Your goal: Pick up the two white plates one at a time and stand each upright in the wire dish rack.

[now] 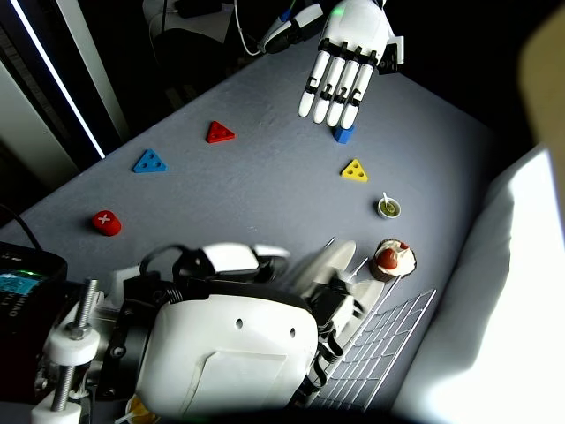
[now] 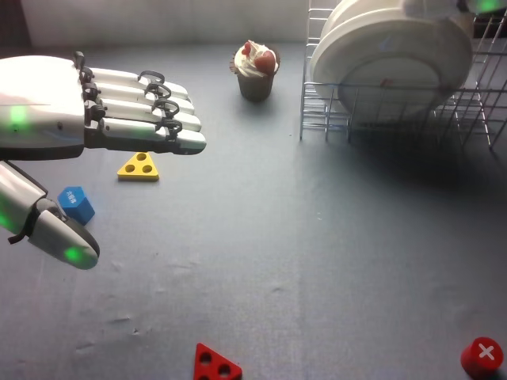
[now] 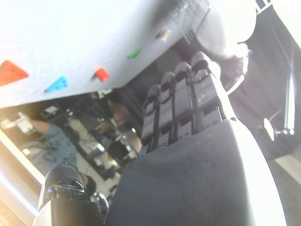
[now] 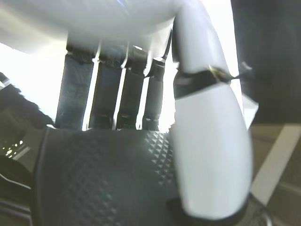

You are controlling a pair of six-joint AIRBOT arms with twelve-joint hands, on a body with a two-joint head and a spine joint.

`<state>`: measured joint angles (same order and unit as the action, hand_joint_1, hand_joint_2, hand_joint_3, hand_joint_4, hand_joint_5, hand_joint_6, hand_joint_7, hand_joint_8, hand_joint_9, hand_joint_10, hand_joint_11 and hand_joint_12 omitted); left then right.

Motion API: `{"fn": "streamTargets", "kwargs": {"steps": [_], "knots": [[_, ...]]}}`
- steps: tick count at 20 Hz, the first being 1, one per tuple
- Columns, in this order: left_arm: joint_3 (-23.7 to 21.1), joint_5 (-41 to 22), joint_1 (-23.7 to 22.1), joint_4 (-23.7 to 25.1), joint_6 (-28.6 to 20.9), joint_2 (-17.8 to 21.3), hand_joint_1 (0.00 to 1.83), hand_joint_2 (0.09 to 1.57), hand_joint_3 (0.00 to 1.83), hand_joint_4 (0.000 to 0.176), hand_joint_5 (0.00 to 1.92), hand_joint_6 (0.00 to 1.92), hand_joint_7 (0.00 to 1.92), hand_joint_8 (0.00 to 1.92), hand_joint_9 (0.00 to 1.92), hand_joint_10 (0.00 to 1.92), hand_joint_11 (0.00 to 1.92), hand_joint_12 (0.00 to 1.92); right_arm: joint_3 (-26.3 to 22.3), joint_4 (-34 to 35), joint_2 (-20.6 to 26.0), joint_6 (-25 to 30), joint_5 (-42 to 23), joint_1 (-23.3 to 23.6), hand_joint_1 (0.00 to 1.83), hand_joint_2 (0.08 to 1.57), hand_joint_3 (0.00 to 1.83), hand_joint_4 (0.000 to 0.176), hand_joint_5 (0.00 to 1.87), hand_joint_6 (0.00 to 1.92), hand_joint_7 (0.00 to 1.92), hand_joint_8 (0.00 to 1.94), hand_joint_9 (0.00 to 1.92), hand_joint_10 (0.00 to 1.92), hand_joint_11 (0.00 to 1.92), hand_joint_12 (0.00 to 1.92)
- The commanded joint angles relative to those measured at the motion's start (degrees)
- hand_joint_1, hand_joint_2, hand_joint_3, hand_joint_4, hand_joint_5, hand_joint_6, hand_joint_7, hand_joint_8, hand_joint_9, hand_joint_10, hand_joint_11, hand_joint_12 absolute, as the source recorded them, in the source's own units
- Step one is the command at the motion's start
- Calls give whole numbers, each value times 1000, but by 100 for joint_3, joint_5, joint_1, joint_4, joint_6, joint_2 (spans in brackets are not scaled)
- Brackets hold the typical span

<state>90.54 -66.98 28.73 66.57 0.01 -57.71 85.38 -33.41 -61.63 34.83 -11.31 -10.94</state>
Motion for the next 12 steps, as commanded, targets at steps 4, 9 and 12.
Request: {"fn": "streamTargets", "kwargs": {"steps": [4,9,12], "knots": [[-30,-404,-43,-509,-1,46,0,877,0,0,118,4,147,3,130,4,132,18,28,39,45,207,-594,71,659,994,4,36,504,1,564,1,654,0,728,227],[-28,-422,-43,-506,-1,47,0,882,2,0,76,2,116,3,109,3,103,5,-76,-579,82,879,-1128,75,581,991,0,47,345,0,494,0,499,0,576,156],[-28,-464,-42,-494,-1,47,0,877,0,0,71,3,95,4,94,3,93,3,-164,-770,174,882,-1708,152,449,956,0,51,197,0,323,0,319,0,338,47]]}}
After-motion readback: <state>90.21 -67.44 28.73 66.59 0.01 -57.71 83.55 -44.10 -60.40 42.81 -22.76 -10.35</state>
